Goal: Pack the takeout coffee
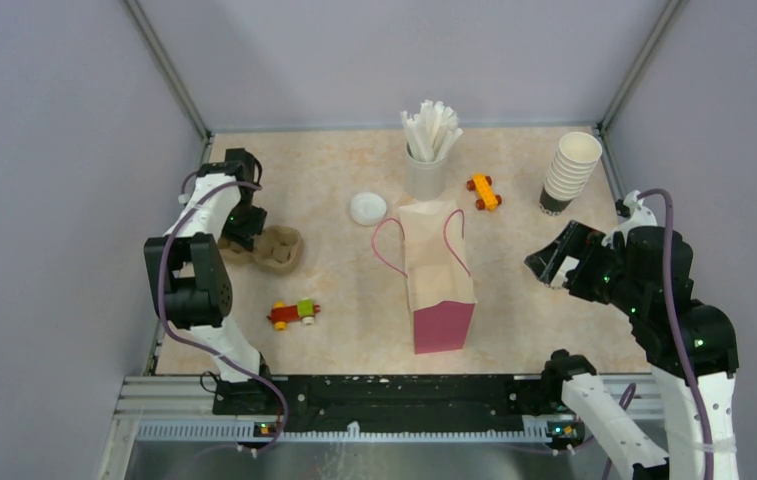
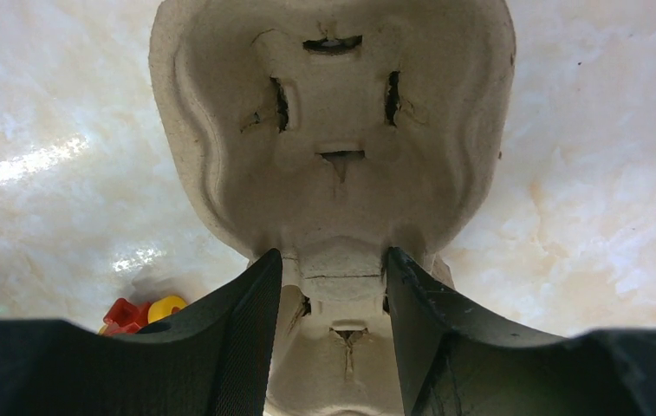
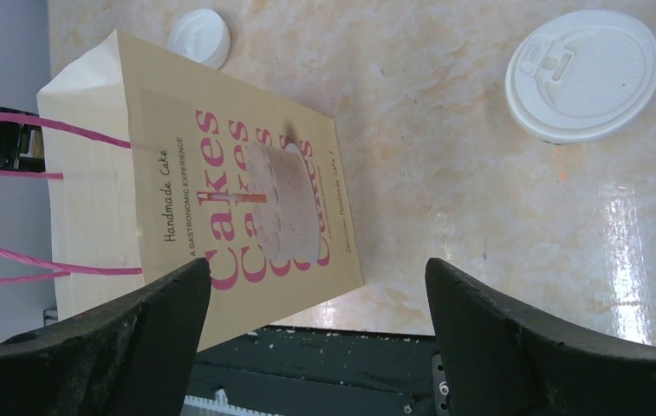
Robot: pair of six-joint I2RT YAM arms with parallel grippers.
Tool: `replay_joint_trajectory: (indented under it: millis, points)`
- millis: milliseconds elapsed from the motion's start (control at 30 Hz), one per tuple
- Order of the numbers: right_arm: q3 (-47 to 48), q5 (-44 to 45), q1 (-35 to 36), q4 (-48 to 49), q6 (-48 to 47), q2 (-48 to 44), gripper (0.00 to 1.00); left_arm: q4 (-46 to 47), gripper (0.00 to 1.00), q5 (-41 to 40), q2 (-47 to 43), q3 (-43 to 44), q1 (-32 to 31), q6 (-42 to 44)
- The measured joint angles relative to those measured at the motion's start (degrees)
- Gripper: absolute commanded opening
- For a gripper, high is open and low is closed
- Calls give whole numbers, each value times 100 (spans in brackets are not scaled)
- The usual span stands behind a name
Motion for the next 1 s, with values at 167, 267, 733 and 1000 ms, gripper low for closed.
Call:
replay_joint_trajectory:
  millis: [167,267,733,1000]
  points:
    - [0,20,0,0,-2,4,91,0,53,0,48,2,2,-4]
    - [0,22,0,0,-2,7,91,0,49,0,48,4,2,-4]
    - [0,22,0,-2,-9,7,91,-391,37,-111,48,575,2,-4]
    - [0,13,0,-2,-50,15,91,-741,34,-234,35,927,4,160]
